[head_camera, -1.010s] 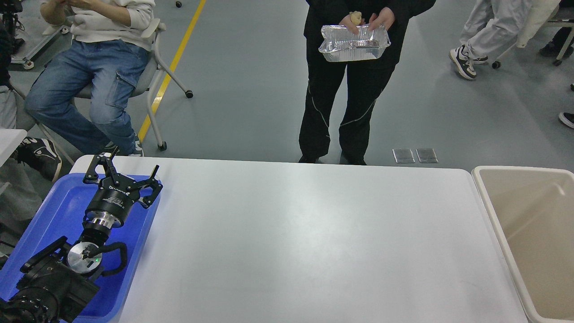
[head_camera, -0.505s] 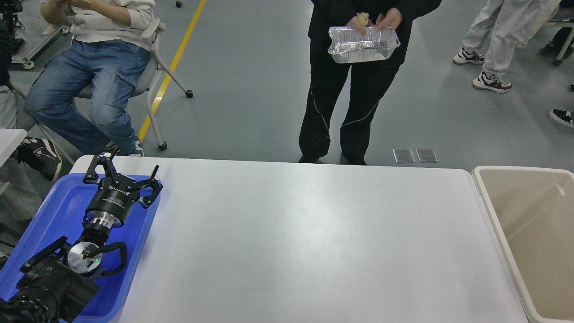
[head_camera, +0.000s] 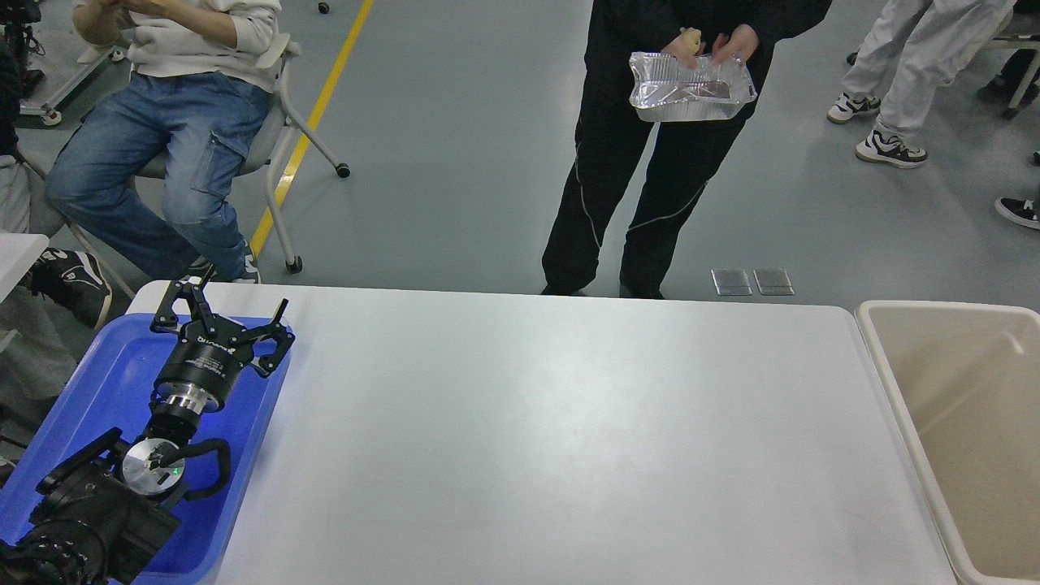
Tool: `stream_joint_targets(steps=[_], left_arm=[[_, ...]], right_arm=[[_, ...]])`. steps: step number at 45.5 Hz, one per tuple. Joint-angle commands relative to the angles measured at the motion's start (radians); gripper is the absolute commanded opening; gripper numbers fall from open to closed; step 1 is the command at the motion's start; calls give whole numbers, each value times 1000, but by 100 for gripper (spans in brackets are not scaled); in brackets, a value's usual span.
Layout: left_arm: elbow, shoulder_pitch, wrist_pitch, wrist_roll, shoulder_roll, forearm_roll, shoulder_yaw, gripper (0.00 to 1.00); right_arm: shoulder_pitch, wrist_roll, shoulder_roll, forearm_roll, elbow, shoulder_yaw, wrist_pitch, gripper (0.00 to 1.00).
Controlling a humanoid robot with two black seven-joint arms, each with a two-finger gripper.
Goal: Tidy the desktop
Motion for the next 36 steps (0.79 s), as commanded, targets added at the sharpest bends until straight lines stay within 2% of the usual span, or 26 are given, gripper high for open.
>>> stream_joint_targets(steps=[1, 7, 13, 17, 25, 32, 36], left_arm=[[0, 0, 0, 0, 0, 0, 0, 100], [0, 0, 0, 0, 0, 0, 0, 100], [0, 0, 0, 0, 2, -2, 0, 100], [0, 0, 0, 0, 2, 0, 0, 100], [0, 0, 0, 0, 0, 0, 0, 100], [0, 0, 0, 0, 0, 0, 0, 100], [0, 0, 0, 0, 0, 0, 0, 100]], right_arm=[[23, -1, 0, 0, 2, -4, 8, 100], [32, 1, -7, 3, 16, 7, 20, 100], [55, 1, -79, 6, 97, 36, 111, 100], [57, 4, -142, 12, 235, 119, 120, 100], [35, 5, -280, 7, 612, 286, 111, 100], [12, 21, -293, -8, 747, 384, 109, 100], [-5, 65, -270, -9, 809, 395, 105, 100]])
